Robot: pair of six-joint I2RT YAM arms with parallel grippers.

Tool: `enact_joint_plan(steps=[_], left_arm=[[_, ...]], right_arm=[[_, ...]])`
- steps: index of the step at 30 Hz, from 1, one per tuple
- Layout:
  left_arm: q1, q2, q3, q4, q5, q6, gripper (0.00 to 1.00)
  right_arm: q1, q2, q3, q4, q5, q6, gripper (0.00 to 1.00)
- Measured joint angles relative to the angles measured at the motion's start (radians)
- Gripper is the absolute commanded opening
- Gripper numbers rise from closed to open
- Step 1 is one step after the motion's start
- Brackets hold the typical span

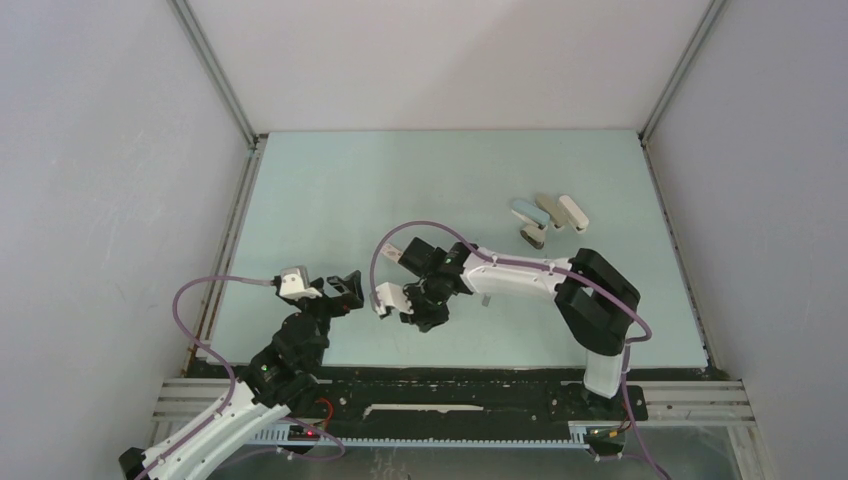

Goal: Unload the staples from the stapler
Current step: Place the staple in the staple box.

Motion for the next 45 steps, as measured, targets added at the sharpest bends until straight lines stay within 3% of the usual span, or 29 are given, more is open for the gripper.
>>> enact_joint_plan(steps=[28,45], left_arm=[[0.000,-0.002,0.000,0.000,0.016,0.006,1.00],[0.000,-0.002,0.000,0.000,0.016,0.006,1.00]], right_arm=[[-0.119,-0.025,0.018,0.053,-0.045,0.201,0.21],[-0.156,-0.005,0.018,0.168,0.090,0.428,0.21]])
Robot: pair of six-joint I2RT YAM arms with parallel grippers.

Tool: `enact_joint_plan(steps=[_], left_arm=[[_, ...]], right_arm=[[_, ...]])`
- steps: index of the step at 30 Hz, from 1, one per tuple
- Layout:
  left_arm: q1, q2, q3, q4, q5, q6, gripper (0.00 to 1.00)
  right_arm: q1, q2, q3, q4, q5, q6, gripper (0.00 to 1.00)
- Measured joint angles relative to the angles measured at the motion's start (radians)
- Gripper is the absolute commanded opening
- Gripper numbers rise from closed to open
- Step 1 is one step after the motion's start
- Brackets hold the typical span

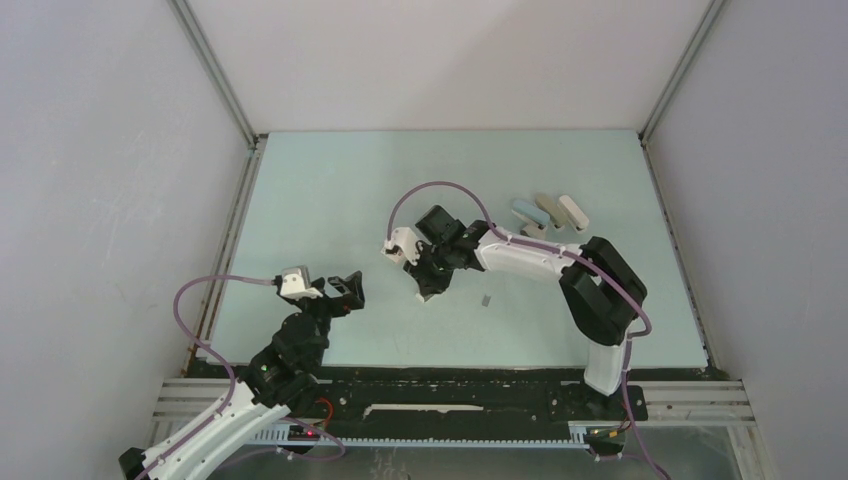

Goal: Unload the staples from the stapler
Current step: Place the staple in the staple box.

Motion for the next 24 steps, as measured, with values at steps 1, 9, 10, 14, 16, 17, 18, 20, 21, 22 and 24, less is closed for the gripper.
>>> enact_joint_plan(steps=[1,9,10,14,16,17,18,20,21,22,24], left_arm=[[0.000,0.000,0.000,0.000,0.000,0.000,1.00],[0.000,0.000,0.000,0.000,0.000,0.000,1.00],[0.000,0.000,0.000,0.000,0.000,0.000,1.00],[0.000,0.000,0.000,0.000,0.000,0.000,1.00],[0.000,0.000,0.000,0.000,0.000,0.000,1.00],[0.000,0.000,0.000,0.000,0.000,0.000,1.00],[0.000,0.000,0.000,0.000,0.000,0.000,1.00],[0.000,0.000,0.000,0.000,0.000,0.000,1.00],[0.000,0.000,0.000,0.000,0.000,0.000,1.00],[0.000,0.000,0.000,0.000,0.000,0.000,1.00],[0.000,0.000,0.000,0.000,0.000,0.000,1.00]], right_arm=[[-0.003,0.005,0.000,0.005,0.010,0.014,0.21],[-0.004,0.031,0.000,0.045,0.092,0.131,0.21],[-0.004,0.032,0.000,0.048,0.099,0.142,0.21],[-0.004,0.036,0.000,0.060,0.120,0.174,0.22],[-0.004,0.040,0.000,0.063,0.128,0.187,0.22],[-0.004,0.042,0.000,0.063,0.131,0.191,0.22],[-0.004,0.045,0.000,0.063,0.133,0.195,0.22],[-0.004,0.051,0.000,0.062,0.136,0.202,0.22],[-0.004,0.056,0.002,0.061,0.137,0.208,0.22],[-0.004,0.060,0.005,0.058,0.140,0.212,0.22],[-0.004,0.071,0.013,0.054,0.144,0.218,0.22]])
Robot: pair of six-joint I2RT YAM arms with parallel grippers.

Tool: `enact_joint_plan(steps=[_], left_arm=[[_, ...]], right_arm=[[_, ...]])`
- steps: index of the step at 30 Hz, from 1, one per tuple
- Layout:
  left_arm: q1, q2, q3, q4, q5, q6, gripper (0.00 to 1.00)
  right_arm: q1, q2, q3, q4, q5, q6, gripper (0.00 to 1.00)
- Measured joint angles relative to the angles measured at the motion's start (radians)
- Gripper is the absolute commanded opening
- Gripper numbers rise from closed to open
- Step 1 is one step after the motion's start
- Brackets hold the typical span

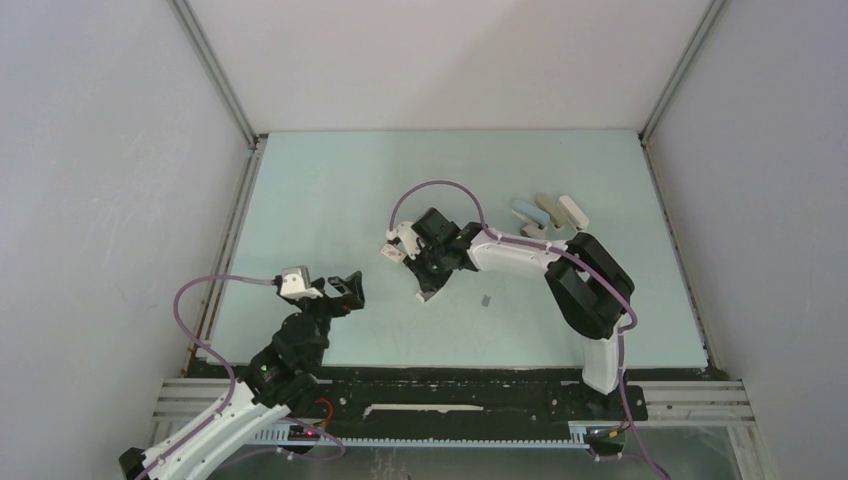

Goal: Unload the staples from the stapler
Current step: Place the staple in the staple box.

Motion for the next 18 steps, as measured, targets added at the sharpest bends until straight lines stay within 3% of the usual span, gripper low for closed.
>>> enact_joint_plan(steps=[18], left_arm=[[0.000,0.000,0.000,0.000,0.000,0.000,1.00]], right_arm=[[0.005,0.024,0.034,-0.024,0.033,0.008,0.24]])
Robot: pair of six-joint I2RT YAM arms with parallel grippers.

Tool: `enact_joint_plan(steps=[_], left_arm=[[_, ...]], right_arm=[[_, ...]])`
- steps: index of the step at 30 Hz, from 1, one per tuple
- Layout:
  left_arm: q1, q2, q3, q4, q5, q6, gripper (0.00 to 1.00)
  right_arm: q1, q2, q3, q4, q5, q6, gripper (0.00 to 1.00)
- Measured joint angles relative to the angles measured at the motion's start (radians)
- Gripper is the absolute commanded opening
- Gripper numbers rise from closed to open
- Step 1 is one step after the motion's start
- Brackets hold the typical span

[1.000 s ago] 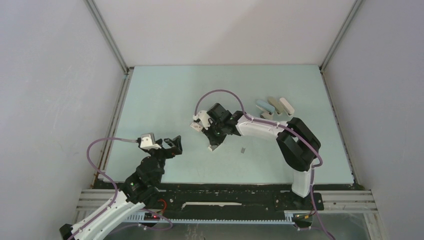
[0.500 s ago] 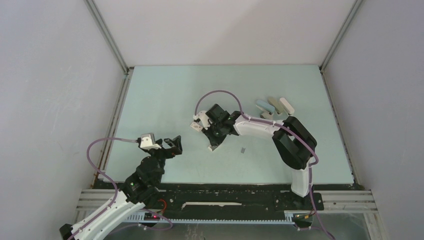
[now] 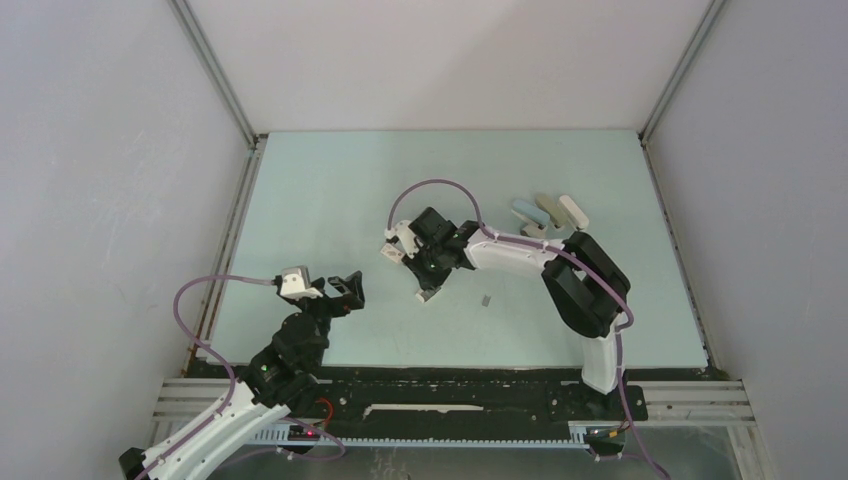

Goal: Unload the staples from the stapler
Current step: Place the staple in the staple box.

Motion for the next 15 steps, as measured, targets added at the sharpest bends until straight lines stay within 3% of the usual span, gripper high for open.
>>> enact_joint_plan(steps=[15], left_arm=[[0.000,0.000,0.000,0.000,0.000,0.000,1.00]], right_arm=[[0.005,0.023,0.018,-0.028,0.009,0.000,0.26]])
